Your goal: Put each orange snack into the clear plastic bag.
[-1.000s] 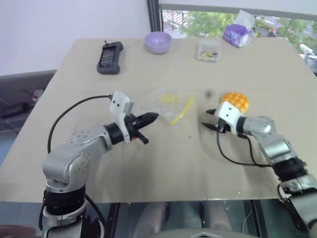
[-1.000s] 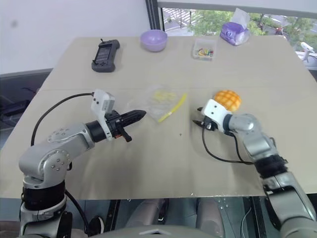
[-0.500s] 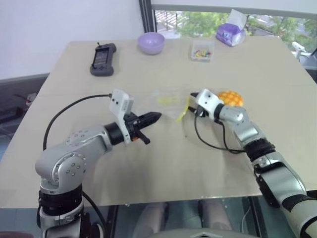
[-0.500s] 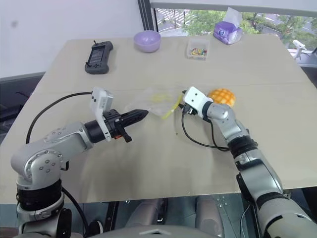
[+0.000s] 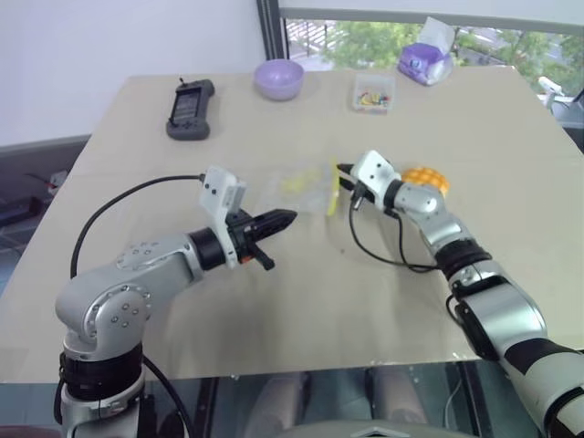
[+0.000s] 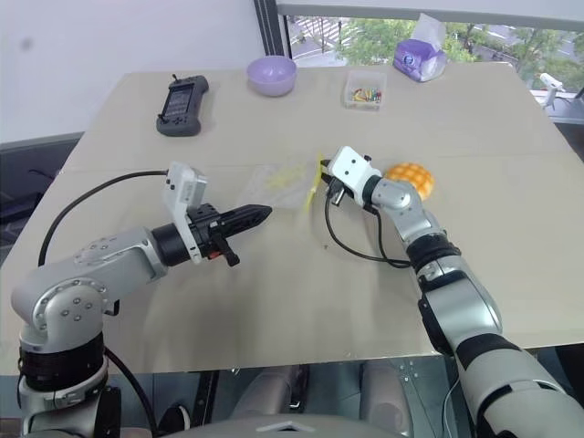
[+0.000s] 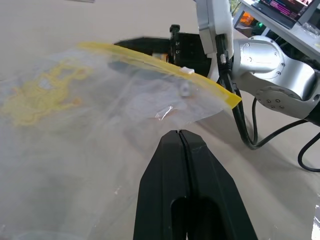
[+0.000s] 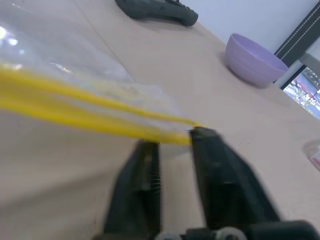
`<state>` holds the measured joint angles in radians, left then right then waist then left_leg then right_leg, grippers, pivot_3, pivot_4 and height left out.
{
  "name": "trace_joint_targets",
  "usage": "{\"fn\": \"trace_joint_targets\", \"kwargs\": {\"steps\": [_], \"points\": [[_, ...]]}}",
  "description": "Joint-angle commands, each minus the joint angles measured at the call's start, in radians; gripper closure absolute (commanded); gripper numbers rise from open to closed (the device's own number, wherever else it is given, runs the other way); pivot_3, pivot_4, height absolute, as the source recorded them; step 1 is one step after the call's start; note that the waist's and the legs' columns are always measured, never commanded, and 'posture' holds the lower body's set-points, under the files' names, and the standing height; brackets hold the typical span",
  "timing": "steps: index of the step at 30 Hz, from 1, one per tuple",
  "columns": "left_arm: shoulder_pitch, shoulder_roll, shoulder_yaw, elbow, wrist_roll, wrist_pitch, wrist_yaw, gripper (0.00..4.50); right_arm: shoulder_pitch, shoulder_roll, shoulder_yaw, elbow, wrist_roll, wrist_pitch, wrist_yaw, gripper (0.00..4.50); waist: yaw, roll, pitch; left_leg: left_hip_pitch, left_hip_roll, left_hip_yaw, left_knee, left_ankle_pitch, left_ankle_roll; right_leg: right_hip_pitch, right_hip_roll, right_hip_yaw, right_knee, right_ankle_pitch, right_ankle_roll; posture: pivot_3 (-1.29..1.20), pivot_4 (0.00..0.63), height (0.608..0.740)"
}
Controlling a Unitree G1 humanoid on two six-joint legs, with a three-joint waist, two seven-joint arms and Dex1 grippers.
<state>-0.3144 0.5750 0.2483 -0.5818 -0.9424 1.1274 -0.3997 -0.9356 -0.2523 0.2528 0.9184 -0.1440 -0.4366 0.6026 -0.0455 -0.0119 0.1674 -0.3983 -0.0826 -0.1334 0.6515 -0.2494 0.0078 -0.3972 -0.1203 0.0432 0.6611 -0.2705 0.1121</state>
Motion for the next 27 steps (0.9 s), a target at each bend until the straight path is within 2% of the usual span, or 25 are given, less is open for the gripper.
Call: {"fn": "trace_joint_targets", "kwargs": {"steps": [1, 12, 13, 18, 20, 21, 27], "points": [[0.005, 0.018, 0.014, -0.036, -0.014, -0.026, 0.004, 4.5, -0.024, -0.018, -0.003, -0.018, -0.009, -0.078, 0.031, 4.49, 0.0, 0.0, 0.0, 0.0, 0.0, 0.0, 0.0, 0.0, 0.0, 0.0, 0.0, 0.0, 0.0, 0.0, 0.0, 0.0, 0.15, 0.74], [-0.003, 0.03, -0.008, -0.019, -0.012, -0.048, -0.003, 4.5, -0.047, -0.071, 0.018, 0.08, -0.073, -0.207, 0.086, 4.49, 0.0, 0.0, 0.0, 0.0, 0.0, 0.001, 0.0, 0.0, 0.0, 0.0, 0.0, 0.001, 0.0, 0.0, 0.0, 0.0, 0.15, 0.74], [-0.003, 0.033, -0.01, -0.019, -0.012, -0.05, -0.005, 4.5, -0.057, -0.079, 0.019, 0.098, -0.08, -0.215, 0.089, 3.96, -0.001, 0.0, 0.0, 0.0, 0.0, 0.001, 0.0, 0.0, 0.0, 0.0, 0.0, 0.001, 0.0, 0.0, 0.0, 0.0, 0.15, 0.74], [-0.004, 0.041, -0.011, -0.021, -0.016, -0.054, -0.008, 4.5, -0.091, -0.091, 0.003, 0.167, -0.085, -0.271, 0.085, 1.91, -0.005, 0.0, 0.0, 0.0, 0.0, 0.001, 0.0, 0.0, 0.0, 0.0, 0.0, 0.001, 0.0, 0.0, 0.0, 0.0, 0.15, 0.74], [0.002, 0.047, -0.009, -0.029, -0.023, -0.053, -0.012, 4.5, -0.097, -0.096, 0.0, 0.195, -0.085, -0.282, 0.088, 0.83, -0.009, 0.0, 0.0, 0.0, 0.0, 0.001, 0.0, 0.0, 0.0, 0.0, 0.0, 0.001, 0.0, 0.0, 0.0, 0.0, 0.15, 0.74], [0.004, 0.049, -0.007, -0.031, -0.029, -0.051, -0.015, 4.5, -0.102, -0.099, 0.006, 0.205, -0.095, -0.3, 0.083, 0.53, -0.011, 0.0, 0.0, 0.0, 0.0, 0.001, 0.0, 0.0, 0.0, 0.0, 0.0, 0.001, 0.0, 0.0, 0.0, 0.0, 0.15, 0.74], [0.002, 0.069, -0.011, -0.024, -0.042, -0.052, -0.034, 4.5, -0.141, -0.081, 0.045, 0.257, -0.172, -0.418, 0.013, 0.53, -0.021, 0.0, 0.0, 0.0, 0.0, 0.001, 0.0, 0.0, 0.0, 0.0, 0.0, 0.001, 0.0, 0.0, 0.0, 0.0, 0.15, 0.74]]}}
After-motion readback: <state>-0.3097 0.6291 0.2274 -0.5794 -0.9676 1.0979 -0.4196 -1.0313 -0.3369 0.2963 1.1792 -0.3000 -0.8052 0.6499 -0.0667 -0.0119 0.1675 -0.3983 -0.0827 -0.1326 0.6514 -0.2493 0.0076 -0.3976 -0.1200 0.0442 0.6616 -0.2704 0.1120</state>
